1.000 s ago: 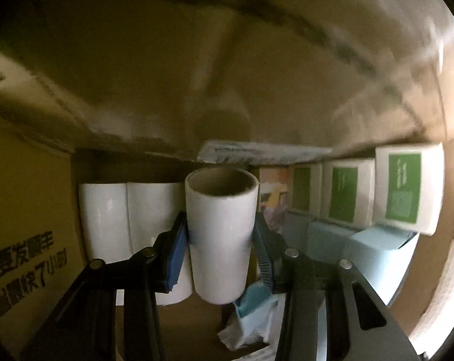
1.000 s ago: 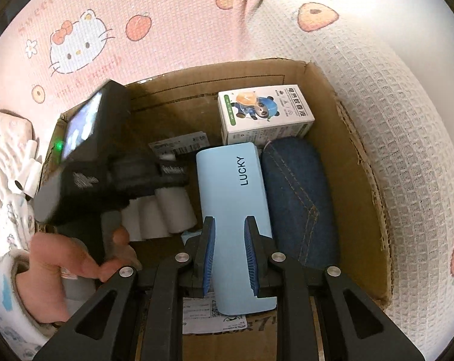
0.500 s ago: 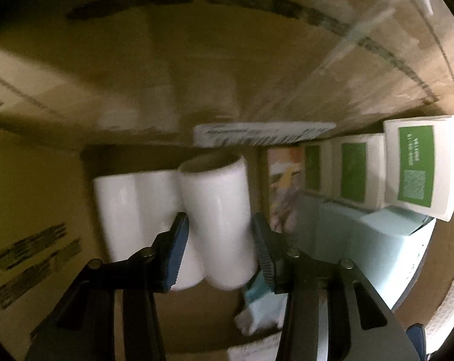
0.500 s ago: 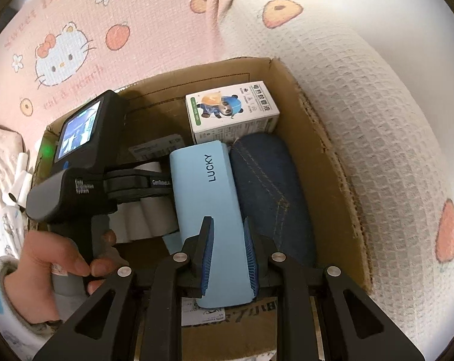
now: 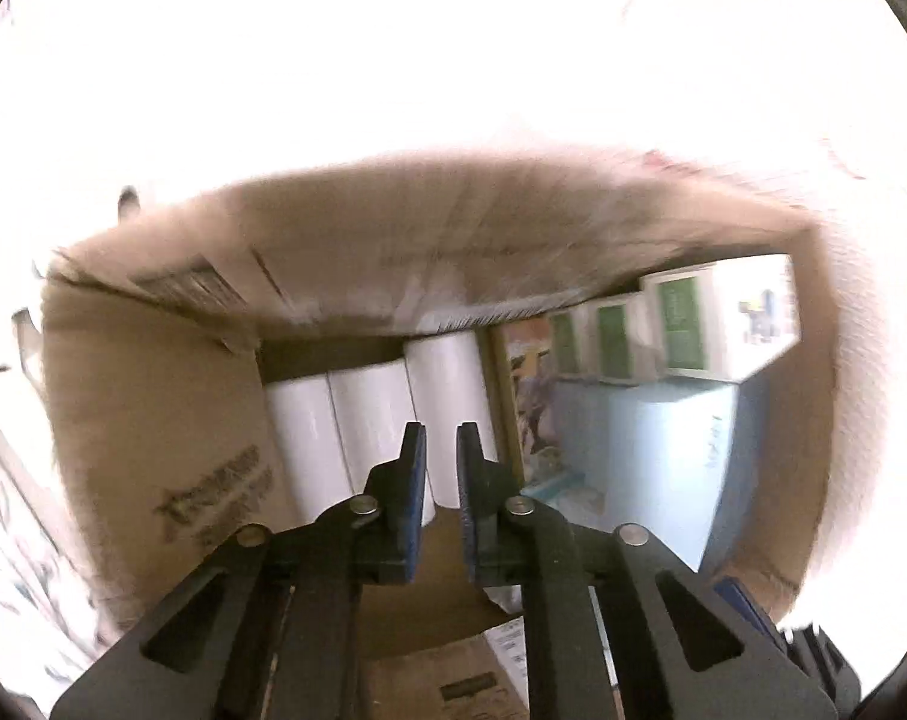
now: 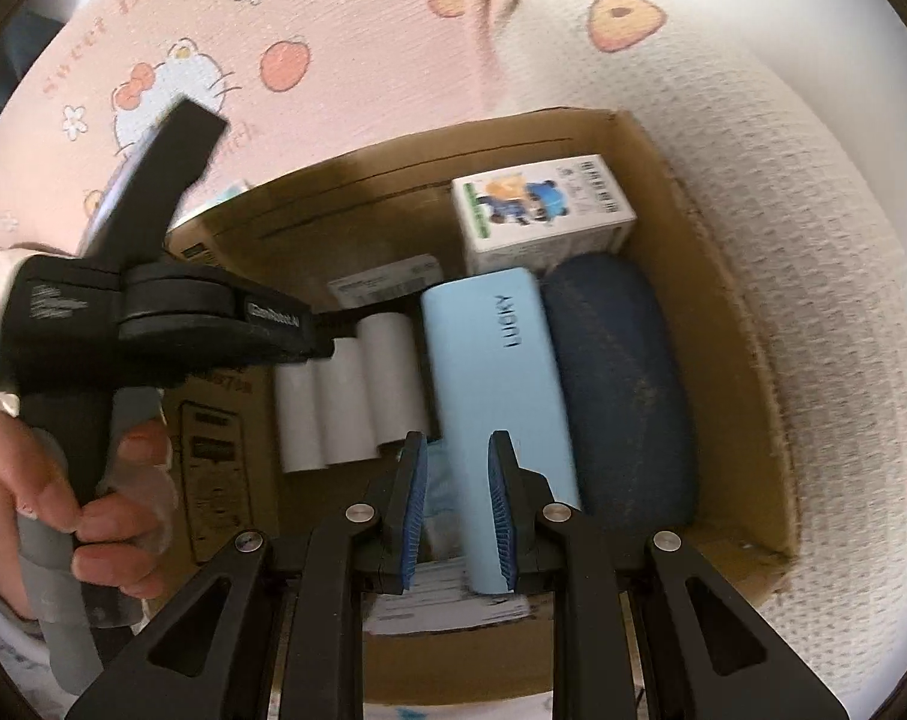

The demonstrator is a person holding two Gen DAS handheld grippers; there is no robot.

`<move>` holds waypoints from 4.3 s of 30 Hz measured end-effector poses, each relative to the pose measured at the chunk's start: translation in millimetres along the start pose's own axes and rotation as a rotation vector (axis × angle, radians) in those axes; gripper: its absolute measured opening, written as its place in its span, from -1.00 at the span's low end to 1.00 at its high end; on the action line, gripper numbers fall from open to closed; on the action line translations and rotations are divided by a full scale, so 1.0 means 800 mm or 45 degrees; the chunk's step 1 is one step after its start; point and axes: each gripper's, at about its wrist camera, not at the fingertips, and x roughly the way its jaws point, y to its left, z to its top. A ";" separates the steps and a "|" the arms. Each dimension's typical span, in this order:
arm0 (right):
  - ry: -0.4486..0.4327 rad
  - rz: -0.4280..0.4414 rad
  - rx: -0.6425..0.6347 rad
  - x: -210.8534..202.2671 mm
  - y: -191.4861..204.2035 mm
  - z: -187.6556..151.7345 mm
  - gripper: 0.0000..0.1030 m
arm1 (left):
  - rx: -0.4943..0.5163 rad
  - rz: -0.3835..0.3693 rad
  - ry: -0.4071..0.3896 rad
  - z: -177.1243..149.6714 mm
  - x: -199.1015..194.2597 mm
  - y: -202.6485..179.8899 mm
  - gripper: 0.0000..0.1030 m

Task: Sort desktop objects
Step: 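Open the left gripper to release the tube beside the standing tubes, then move both tools back from the box toward the pile of tubes, then bring the left gripper to an upright white tube while the right gripper approaches it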

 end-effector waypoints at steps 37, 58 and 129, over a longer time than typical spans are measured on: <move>0.821 0.015 0.305 0.228 0.082 0.003 -0.67 | 0.293 -0.367 -0.536 -0.009 -0.151 0.131 -0.79; 0.753 -0.128 0.209 0.211 0.132 0.015 -0.67 | 0.271 -0.335 -0.492 -0.006 -0.146 0.160 -0.79; -0.183 0.434 -0.160 0.259 0.439 0.122 -0.66 | -0.516 -0.551 -0.361 0.026 -0.023 0.527 0.22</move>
